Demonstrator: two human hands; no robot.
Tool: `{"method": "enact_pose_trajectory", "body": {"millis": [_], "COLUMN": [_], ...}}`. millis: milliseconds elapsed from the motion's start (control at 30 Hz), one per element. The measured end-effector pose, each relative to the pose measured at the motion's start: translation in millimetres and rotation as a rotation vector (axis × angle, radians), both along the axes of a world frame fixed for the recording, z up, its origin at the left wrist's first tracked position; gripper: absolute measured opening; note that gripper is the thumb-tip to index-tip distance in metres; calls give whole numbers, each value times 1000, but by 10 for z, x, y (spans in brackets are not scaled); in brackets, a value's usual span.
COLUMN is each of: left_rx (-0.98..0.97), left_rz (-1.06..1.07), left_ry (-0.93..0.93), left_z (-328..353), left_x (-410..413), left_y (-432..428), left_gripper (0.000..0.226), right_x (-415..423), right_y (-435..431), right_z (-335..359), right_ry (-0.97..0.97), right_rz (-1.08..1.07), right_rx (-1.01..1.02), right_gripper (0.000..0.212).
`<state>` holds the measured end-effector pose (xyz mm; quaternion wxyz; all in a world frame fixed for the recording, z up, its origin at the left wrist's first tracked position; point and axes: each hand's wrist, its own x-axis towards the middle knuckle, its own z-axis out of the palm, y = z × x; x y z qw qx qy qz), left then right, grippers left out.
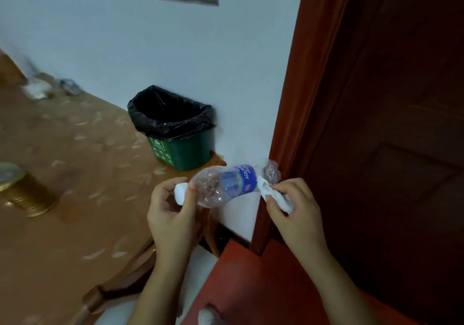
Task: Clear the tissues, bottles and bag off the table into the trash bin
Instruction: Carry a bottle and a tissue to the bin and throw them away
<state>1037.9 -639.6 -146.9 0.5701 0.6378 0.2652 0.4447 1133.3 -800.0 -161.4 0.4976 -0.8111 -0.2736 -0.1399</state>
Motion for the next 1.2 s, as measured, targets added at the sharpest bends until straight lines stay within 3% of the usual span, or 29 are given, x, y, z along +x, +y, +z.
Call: {"method": "enact_pose_trajectory", "body": {"millis": [467, 733, 933, 1200], "left_rx": [60, 321, 353, 455], "left_rz": [252, 345, 342, 322], "left_ry": [-76, 123, 181, 394], "left_z": [256, 317, 210, 81], "left_x": [750, 1082, 1423, 1935], "left_y": [1425, 1901, 2065, 2273], "left_gripper": [12, 27, 24, 23], "right_x": [989, 1363, 1711, 2162], "right_y": [1484, 2010, 2353, 2705], "right_z": [105, 93, 90, 60], "right_ry": [-71, -73, -60, -6], "right_rz": [179, 265, 367, 422], "right_rx": [14, -13, 4, 27], "right_gripper": [22, 9, 6, 8]}}
